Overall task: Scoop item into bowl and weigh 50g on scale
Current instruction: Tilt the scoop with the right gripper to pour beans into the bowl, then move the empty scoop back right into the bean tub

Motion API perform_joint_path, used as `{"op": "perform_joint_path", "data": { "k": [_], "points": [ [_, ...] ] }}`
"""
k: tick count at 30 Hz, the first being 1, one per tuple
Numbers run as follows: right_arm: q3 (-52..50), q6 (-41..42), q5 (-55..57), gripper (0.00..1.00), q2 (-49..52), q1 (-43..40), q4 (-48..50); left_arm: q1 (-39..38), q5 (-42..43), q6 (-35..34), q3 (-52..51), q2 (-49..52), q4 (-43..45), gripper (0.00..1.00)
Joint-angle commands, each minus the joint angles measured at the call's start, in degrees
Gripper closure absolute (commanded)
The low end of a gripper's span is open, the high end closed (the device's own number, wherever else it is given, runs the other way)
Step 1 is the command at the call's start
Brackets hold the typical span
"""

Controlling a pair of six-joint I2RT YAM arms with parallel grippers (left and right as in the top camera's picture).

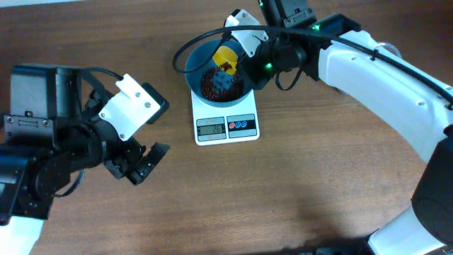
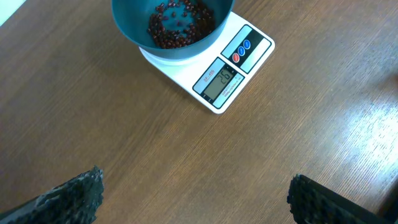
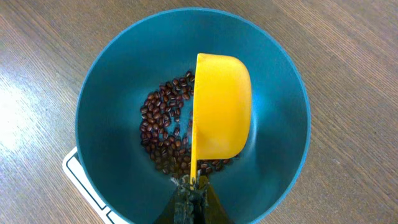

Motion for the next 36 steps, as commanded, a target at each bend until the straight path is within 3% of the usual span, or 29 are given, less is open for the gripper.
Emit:
{"op": "perform_joint_path", "data": {
  "k": [1, 13, 20, 33, 36],
  "points": [
    [1.07, -0.42, 0.52, 0.96, -1.90, 0.33, 0.00, 0.26, 0.04, 0.70, 1.09, 0.02, -0.09, 0.01],
    [1.07, -0.63, 3.19, 0.96, -2.38, 1.57, -2.67, 0.26, 0.04, 0.70, 1.09, 0.02, -0.07, 0.01],
    [1.07, -0.85, 11.30, 0.96, -2.47, 2.56, -1.53, 0.26, 0.04, 0.70, 1.09, 0.02, -0.09, 0.01],
    [1.07, -0.42, 10.60, 0.96, -2.47, 4.28, -1.81, 0.26, 0.04, 0.70, 1.09, 0.02, -0.09, 0.01],
    [1.20, -0.44, 15.87, 0.96, -2.62, 4.39, -0.20, 0.26, 0.04, 0.70, 1.09, 0.02, -0.09, 0.01]
  ]
}}
